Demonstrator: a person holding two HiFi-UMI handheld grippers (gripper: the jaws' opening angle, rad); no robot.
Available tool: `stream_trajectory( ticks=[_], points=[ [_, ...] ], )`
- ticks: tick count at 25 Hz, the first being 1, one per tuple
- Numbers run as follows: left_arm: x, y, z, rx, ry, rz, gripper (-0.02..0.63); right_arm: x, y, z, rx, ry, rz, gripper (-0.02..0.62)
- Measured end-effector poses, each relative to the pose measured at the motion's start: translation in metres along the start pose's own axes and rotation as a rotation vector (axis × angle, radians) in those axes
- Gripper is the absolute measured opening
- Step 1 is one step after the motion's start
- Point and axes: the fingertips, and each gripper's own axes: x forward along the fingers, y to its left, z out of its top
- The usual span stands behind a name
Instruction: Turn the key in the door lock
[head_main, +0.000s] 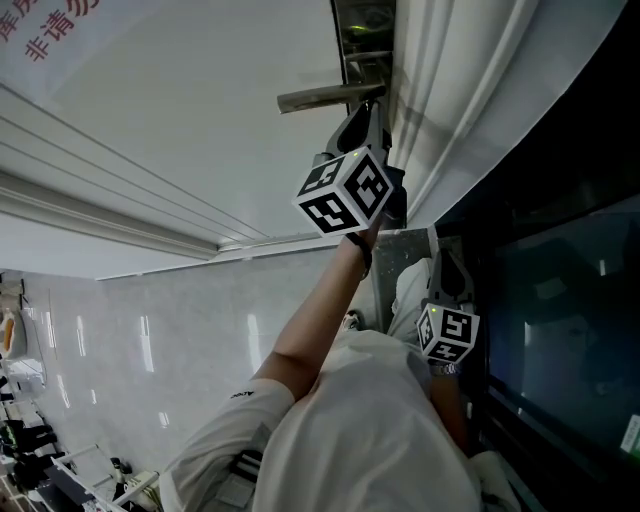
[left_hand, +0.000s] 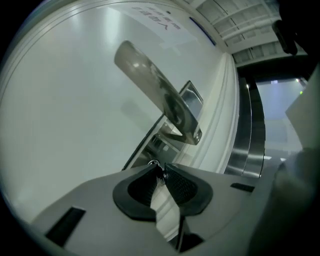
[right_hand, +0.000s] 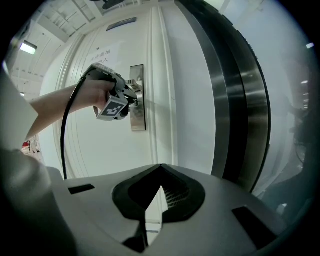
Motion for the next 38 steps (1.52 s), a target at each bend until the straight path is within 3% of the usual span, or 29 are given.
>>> stream_trajectory(
  ticks=[6,18,23,28,31,35,38],
  points=[
    [0.001,-0.003,-0.001,0.212,0.056,0.022,0.041,-0.005,0.002,-0.004,0.003,0.007,-0.002,-0.008],
    [0.007,-0.009,-0.012,0.762,0.155,0.134,0.042,-0.015,0.006,-0.009,0.011,0.006,-0.004,-0.008],
    [0.006,-0.01,-0.014,0.938,0.183,0.175,0.041,-0.018,0.009,-0.011,0.02,0.005,-0.005,-0.008],
    [0.005,-0.01,-0.017,1.219,0.185,0.237,0.041,-0.023,0.013,-0.014,0.027,0.004,-0.009,-0.008],
    [0.005,-0.01,-0.018,1.274,0.194,0.229,0.041,-0.026,0.012,-0.016,0.033,0.006,-0.017,-0.008],
    [0.005,-0.01,-0.02,1.408,0.19,0.23,0.042,-0.029,0.012,-0.018,0.038,0.009,-0.027,-0.008],
    [0.001,-0.011,-0.021,1.42,0.149,0.22,0.042,-0.032,0.013,-0.019,0.04,0.009,-0.033,-0.008]
  ],
)
